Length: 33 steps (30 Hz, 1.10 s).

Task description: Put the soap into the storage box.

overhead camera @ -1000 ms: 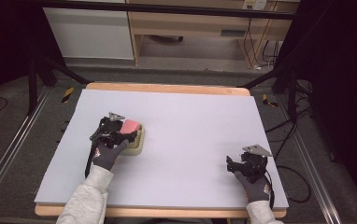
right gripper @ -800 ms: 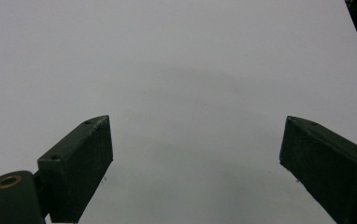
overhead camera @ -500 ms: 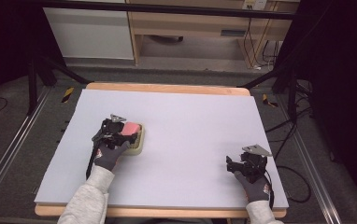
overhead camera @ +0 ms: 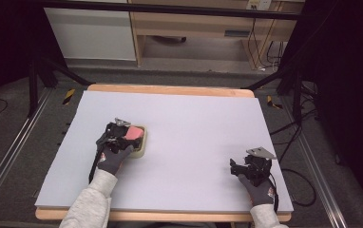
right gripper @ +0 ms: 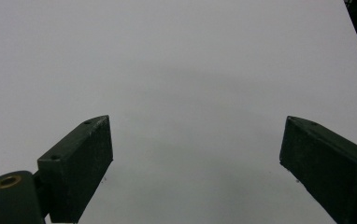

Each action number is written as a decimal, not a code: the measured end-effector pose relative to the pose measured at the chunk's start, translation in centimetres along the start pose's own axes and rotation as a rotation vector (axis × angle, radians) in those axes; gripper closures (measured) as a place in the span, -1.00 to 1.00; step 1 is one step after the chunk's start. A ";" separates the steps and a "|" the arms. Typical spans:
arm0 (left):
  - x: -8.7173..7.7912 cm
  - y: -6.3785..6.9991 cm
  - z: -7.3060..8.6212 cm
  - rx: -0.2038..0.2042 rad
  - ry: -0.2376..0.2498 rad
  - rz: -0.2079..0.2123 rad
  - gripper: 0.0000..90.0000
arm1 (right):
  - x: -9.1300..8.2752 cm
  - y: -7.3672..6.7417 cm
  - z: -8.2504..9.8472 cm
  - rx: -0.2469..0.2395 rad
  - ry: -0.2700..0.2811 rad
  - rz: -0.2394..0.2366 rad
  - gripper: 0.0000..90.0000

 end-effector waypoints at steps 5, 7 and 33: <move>0.1 0.1 0.0 -0.002 0.000 -0.002 -0.17 | 0.0 -0.1 0.0 0.007 -0.001 -0.002 -0.78; 0.1 0.1 0.1 -0.004 -0.002 -0.002 -0.17 | 0.0 0.0 0.0 0.001 0.001 0.004 -0.78; -0.8 -0.1 -0.1 -0.032 0.042 0.007 -0.23 | -0.1 -0.1 0.0 0.002 0.003 0.003 -0.79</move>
Point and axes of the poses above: each handheld gripper's, and its own axes: x roughly forward along the jaws, z roughly out of its underside, y roughly to its right, the point moved 2 cm from there along x, roughly forward along the jaws, and after that the axes turned 8 degrees about -z, right-handed, at the moved point
